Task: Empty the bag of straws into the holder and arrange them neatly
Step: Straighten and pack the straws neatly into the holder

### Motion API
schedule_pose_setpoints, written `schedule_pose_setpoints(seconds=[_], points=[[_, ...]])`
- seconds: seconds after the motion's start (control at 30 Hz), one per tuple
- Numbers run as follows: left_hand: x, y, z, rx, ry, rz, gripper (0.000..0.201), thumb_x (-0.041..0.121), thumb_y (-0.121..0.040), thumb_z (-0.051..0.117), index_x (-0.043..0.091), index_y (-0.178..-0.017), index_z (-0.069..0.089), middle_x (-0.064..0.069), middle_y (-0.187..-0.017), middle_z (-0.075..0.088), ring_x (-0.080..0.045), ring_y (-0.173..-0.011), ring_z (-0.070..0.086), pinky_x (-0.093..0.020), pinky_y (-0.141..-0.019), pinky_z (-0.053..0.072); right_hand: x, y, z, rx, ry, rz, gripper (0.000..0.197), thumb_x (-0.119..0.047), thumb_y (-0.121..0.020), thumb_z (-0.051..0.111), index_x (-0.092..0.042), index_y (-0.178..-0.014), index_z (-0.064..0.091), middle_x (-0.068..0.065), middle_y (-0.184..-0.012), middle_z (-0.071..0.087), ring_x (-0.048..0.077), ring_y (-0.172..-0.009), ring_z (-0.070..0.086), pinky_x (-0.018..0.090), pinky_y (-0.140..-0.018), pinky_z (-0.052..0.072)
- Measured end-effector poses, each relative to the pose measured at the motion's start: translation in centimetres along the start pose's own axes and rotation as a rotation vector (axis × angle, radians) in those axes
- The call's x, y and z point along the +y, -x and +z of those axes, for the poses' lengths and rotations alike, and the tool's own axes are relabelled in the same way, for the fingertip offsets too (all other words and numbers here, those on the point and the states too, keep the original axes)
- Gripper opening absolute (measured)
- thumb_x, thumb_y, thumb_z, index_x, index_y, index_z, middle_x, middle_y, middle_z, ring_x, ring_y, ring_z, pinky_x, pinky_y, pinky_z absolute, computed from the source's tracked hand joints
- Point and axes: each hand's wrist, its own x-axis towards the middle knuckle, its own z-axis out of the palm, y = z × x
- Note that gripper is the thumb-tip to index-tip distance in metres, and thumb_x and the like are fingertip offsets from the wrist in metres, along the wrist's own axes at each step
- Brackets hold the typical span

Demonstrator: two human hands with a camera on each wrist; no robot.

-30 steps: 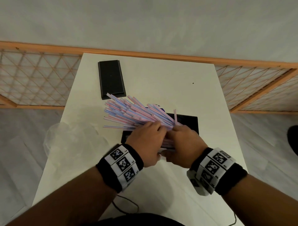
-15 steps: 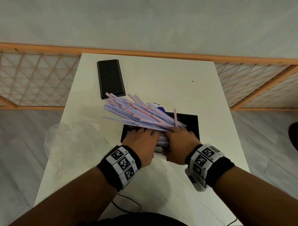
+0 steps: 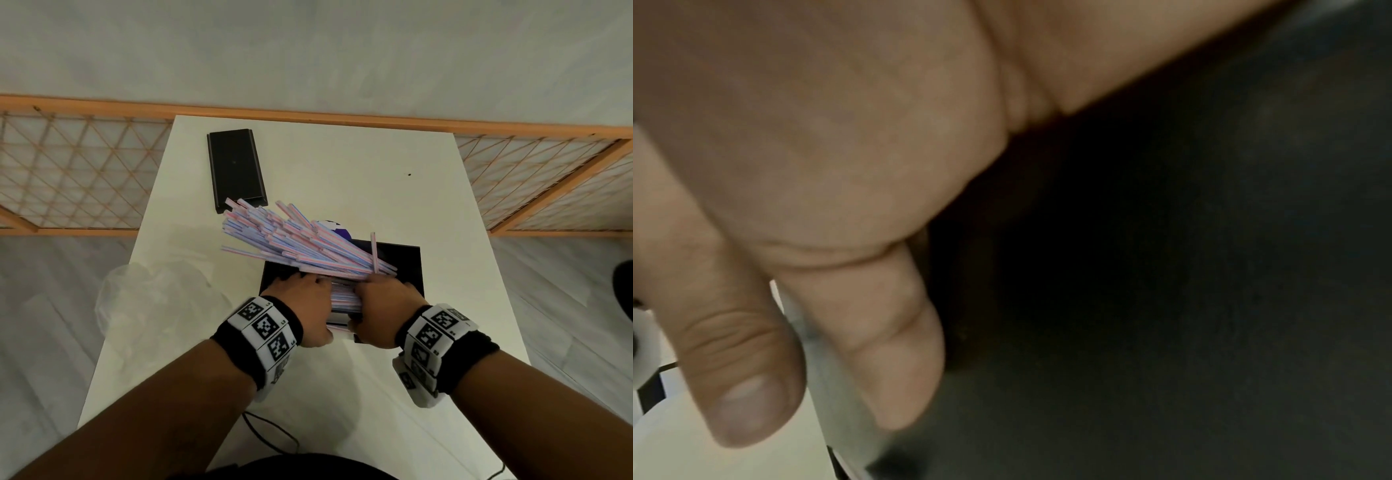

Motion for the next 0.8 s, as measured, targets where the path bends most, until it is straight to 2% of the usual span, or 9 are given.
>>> schedule_pose_setpoints(seconds=[0.17, 0.3, 0.4, 0.47, 0.53, 0.6, 0.63, 0.73, 0.8], points=[[-0.1, 0.4, 0.2, -0.014, 0.022, 0.003, 0.076, 0.057, -0.084, 0.068, 0.018, -0.142, 0.037, -0.004, -0.139, 0.050, -0.027, -0.126, 0.052, -0.042, -0.104, 0.048, 0.4, 0.0, -0.2, -0.066, -0.056, 0.011, 0.038, -0.052, -0.072, 0.061, -0.027, -0.100, 0.062, -0.002, -0.101, 0.065, 0.022, -0.097, 0.065, 0.034, -0.084, 0.055], [-0.4, 1.3, 0.2, 0.105, 0.097, 0.027, 0.068, 0.055, -0.082, 0.070, 0.021, -0.135, 0.044, -0.001, -0.132, 0.053, -0.025, -0.121, 0.055, -0.040, -0.101, 0.049, 1.6, 0.8, -0.2, 0.067, -0.183, -0.046, 0.079, -0.078, -0.054, 0.048, -0.028, -0.114, 0.062, -0.002, -0.109, 0.060, 0.019, -0.104, 0.059, 0.035, -0.090, 0.053], [-1.1, 2.3, -0.6, 0.178, 0.229, 0.078, 0.055, 0.060, -0.075, 0.068, 0.027, -0.118, 0.057, 0.006, -0.109, 0.064, -0.020, -0.100, 0.064, -0.038, -0.088, 0.056, 2.1, 1.6, -1.3, 0.170, -0.248, -0.056, 0.088, -0.088, -0.048, 0.049, -0.030, -0.112, 0.061, 0.000, -0.107, 0.052, 0.021, -0.103, 0.055, 0.034, -0.091, 0.051], [-1.7, 2.9, -1.3, 0.206, 0.329, 0.109, 0.051, 0.067, -0.069, 0.059, 0.029, -0.102, 0.064, 0.009, -0.089, 0.068, -0.016, -0.081, 0.066, -0.037, -0.075, 0.058, 1.9, 1.5, -2.1, 0.147, -0.278, -0.071, 0.092, -0.092, -0.048, 0.048, -0.034, -0.118, 0.060, -0.001, -0.115, 0.053, 0.022, -0.109, 0.055, 0.035, -0.097, 0.049], [-2.3, 3.1, -1.8, 0.253, 0.368, 0.123, 0.047, 0.068, -0.071, 0.058, 0.026, -0.090, 0.068, 0.006, -0.075, 0.067, -0.014, -0.069, 0.064, -0.035, -0.065, 0.055, 1.5, 1.2, -2.4, 0.137, -0.307, -0.120, 0.092, -0.092, -0.052, 0.047, -0.032, -0.121, 0.062, -0.004, -0.116, 0.056, 0.018, -0.110, 0.056, 0.030, -0.100, 0.046], [-2.8, 3.3, -2.1, 0.293, 0.408, 0.112, 0.037, 0.059, -0.077, 0.070, 0.024, -0.090, 0.070, 0.007, -0.073, 0.066, -0.011, -0.066, 0.061, -0.029, -0.061, 0.049, 1.2, 1.3, -2.7, 0.203, -0.311, -0.199, 0.086, -0.085, -0.059, 0.049, -0.023, -0.117, 0.067, -0.004, -0.111, 0.060, 0.015, -0.104, 0.059, 0.023, -0.094, 0.045], [-3.1, 3.5, -2.1, 0.310, 0.443, 0.115, 0.034, 0.055, -0.077, 0.076, 0.024, -0.093, 0.072, 0.008, -0.075, 0.067, -0.010, -0.068, 0.062, -0.027, -0.062, 0.048, 1.2, 1.6, -2.8, 0.260, -0.309, -0.239, 0.081, -0.079, -0.063, 0.053, -0.020, -0.116, 0.068, -0.003, -0.111, 0.063, 0.016, -0.103, 0.060, 0.020, -0.091, 0.044], [-3.8, 4.1, -2.3, 0.332, 0.540, 0.148, 0.031, 0.040, -0.075, 0.084, 0.022, -0.099, 0.076, 0.008, -0.088, 0.073, -0.008, -0.080, 0.068, -0.028, -0.075, 0.056, 1.6, 3.0, -3.6, 0.430, -0.342, -0.368, 0.066, -0.062, -0.071, 0.063, -0.017, -0.118, 0.068, -0.001, -0.113, 0.063, 0.017, -0.100, 0.062, 0.018, -0.088, 0.043], [-4.2, 4.5, -2.5, 0.360, 0.587, 0.157, 0.023, 0.024, -0.075, 0.085, 0.018, -0.095, 0.075, 0.008, -0.086, 0.072, -0.003, -0.076, 0.068, -0.022, -0.073, 0.056, 1.6, 3.7, -4.4, 0.470, -0.330, -0.438, 0.060, -0.057, -0.073, 0.067, -0.014, -0.114, 0.069, -0.001, -0.113, 0.060, 0.017, -0.097, 0.061, 0.023, -0.086, 0.048]])
